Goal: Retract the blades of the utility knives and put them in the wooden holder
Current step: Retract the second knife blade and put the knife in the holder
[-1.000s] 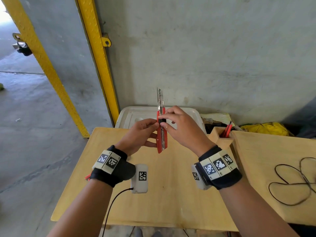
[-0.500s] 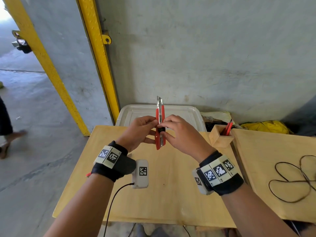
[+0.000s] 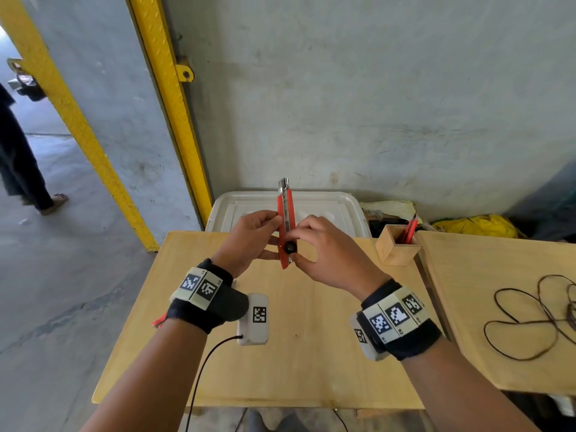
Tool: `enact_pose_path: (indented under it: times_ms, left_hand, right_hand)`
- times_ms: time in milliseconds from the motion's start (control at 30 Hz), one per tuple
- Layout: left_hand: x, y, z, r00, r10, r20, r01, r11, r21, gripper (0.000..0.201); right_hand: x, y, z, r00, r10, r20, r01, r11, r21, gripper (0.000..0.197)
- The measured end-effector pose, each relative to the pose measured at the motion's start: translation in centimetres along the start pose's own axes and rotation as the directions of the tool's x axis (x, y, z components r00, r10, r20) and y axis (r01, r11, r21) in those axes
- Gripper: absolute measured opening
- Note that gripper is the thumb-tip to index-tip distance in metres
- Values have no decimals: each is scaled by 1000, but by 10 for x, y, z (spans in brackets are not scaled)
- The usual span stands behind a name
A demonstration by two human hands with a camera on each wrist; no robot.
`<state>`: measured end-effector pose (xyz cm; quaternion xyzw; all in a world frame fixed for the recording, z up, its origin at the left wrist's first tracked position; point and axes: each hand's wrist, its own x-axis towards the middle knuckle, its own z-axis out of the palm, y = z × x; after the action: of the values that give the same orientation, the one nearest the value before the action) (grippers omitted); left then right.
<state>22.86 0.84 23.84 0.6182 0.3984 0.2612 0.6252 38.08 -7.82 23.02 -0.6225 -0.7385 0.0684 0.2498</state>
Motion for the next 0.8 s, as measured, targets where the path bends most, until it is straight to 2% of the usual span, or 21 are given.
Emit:
enact_pose_path:
  times_ms: [100,233,367,433,500,667,800]
  left_hand:
    - [0,0,0,1000,1,-6,-1,1000,7,28]
    - [-4,-3,2,1000,-10,-9,10,1000,12,28]
    - [-6,-5,1,1000,-3,-24,3,1000,-2,29]
    - [-6,-4,0,1000,2,-31,-2,1000,-12,28]
    - [-6,-3,-1,1000,6,-31,-7,1000,-12,28]
    - [-6,-5,0,999,-13,-34,11,999,-49,29]
    - [-7,-7,0,999,-9,-38,7,999,-36,28]
  right_hand:
    - [0,1,5,998,40,-52,-42,999,-21,24]
    - [0,-2,15,979,167,-116,-174,983,-53,31]
    - [-4,-4,15,991,117,-60,-118,993,-2,35]
    - [-4,-4,12,998,52,-20,-53,998,-16,31]
    - [-4,-4,11,999,26,-42,-28,999,-40,25]
    - [-4,-7,19,970,160,-184,-172,984,-50,33]
    - [-6,-7,16,983,129,-133,-133,991,-25,41]
